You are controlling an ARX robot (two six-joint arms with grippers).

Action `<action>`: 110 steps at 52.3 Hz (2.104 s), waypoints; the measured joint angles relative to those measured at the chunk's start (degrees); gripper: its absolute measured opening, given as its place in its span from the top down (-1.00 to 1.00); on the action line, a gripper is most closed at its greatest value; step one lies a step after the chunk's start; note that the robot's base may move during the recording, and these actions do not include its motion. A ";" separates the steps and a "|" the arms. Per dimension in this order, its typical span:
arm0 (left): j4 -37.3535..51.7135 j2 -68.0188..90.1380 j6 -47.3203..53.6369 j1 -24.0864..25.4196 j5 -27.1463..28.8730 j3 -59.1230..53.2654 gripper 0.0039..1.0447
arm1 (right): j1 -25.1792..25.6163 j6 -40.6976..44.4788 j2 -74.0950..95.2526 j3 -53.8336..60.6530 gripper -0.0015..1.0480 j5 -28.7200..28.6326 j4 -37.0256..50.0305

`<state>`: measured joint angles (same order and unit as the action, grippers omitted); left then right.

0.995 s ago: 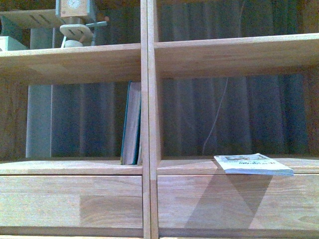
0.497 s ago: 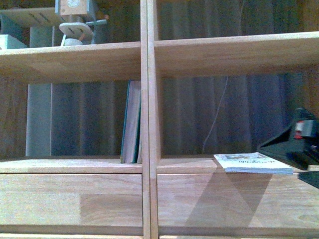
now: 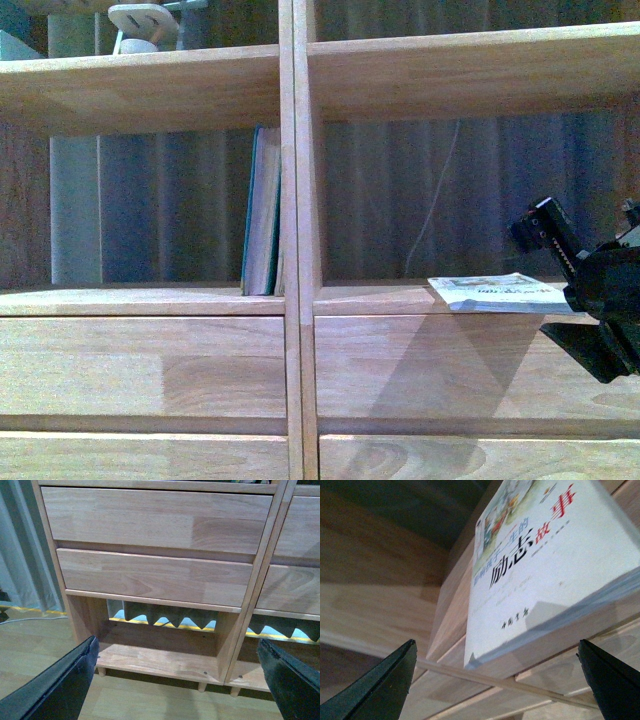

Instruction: Organize books on shelf

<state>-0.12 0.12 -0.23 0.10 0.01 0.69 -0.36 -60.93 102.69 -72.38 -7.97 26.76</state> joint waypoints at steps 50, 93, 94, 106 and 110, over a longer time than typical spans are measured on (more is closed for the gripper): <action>0.00 0.00 0.00 0.00 0.00 0.00 -0.87 | -3.93 -17.59 10.12 -10.01 0.76 11.45 0.46; 13.16 20.39 -20.94 11.04 -37.46 18.16 -0.87 | -2.25 -26.36 -3.93 4.00 0.86 0.85 11.93; 14.67 22.29 -22.12 11.04 -37.42 19.63 -0.87 | -2.51 -26.32 -4.59 4.35 0.86 0.39 12.48; 24.79 41.83 -34.36 8.79 -37.44 35.30 -0.87 | -4.85 -26.32 -9.92 6.82 0.86 -3.32 16.85; 25.97 47.23 -38.80 7.02 -38.01 39.89 -0.87 | -5.09 -26.32 -11.06 7.50 0.86 -4.24 18.23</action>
<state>25.85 47.35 -39.03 7.11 -38.00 40.58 -5.45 -87.24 91.64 -64.88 -12.21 44.99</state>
